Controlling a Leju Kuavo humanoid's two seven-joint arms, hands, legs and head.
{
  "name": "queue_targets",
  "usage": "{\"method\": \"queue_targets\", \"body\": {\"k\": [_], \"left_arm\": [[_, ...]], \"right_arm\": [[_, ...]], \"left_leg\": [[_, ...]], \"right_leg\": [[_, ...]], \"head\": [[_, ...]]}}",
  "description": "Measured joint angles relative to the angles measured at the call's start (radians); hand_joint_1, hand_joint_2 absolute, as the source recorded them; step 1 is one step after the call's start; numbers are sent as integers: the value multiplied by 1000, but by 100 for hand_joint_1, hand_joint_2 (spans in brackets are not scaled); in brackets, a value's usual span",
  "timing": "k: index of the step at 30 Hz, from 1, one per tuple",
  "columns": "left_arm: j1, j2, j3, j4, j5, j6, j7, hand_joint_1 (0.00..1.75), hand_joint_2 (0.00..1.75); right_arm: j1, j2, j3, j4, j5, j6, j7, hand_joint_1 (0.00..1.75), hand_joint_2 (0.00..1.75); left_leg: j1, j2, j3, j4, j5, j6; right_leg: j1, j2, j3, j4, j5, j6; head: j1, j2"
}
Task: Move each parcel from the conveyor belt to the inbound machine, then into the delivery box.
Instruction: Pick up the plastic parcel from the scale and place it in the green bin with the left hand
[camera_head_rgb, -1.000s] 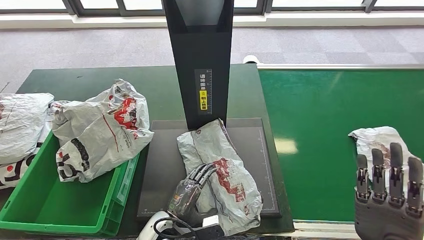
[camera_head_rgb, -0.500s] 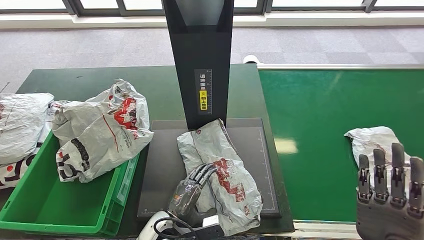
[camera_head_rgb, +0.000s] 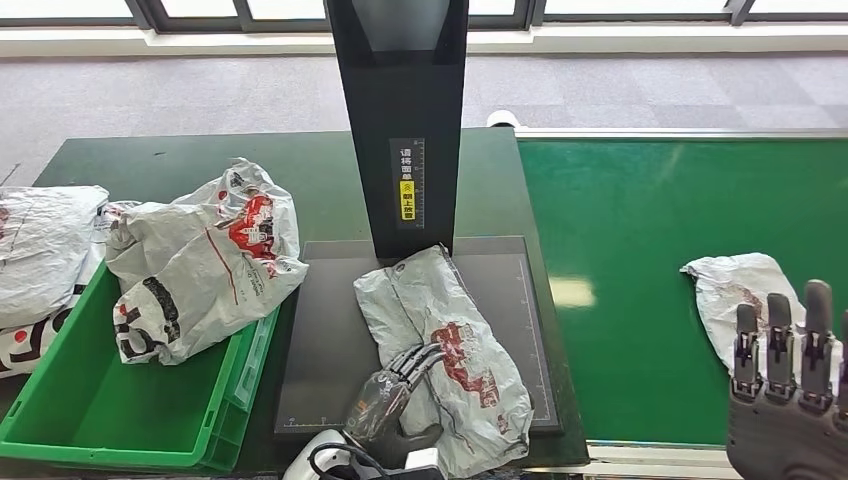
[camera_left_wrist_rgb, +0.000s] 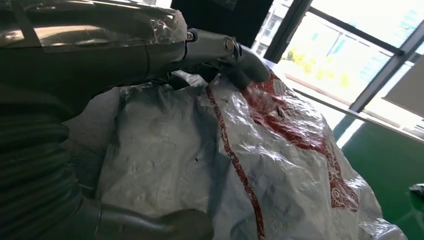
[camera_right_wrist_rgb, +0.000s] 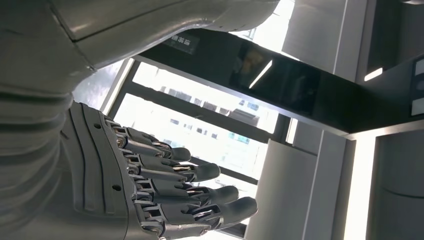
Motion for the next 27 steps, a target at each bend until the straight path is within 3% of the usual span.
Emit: {"method": "queue_targets", "body": {"k": [4,7,11,19,27], "left_arm": [[-46,-15,-20,63,-7,62,1,175,175],[-69,-26,-20,96,-11,152,18,175,175],[-77,-31,-20,104,38,271,-20,175,175],[-97,-49,-14,125,11,321,-25,175,175],[-109,-70,9,187,110,379,-126,175,175]], "right_arm": [[-5,0,-19,-18,-3,-5,0,0,175],[-4,0,-34,-50,-30,-15,0,0,175],[-3,0,-84,-104,-82,-18,-1,0,175],[-4,0,-169,-152,-111,-35,5,0,175],[-22,0,-239,-157,-140,10,19,0,175]], "left_leg": [[0,0,0,0,0,0],[0,0,0,0,0,0],[0,0,0,0,0,0],[0,0,0,0,0,0],[0,0,0,0,0,0]], "right_leg": [[0,0,0,0,0,0],[0,0,0,0,0,0],[0,0,0,0,0,0],[0,0,0,0,0,0],[0,0,0,0,0,0]], "head": [[0,0],[0,0],[0,0],[0,0],[0,0]]}}
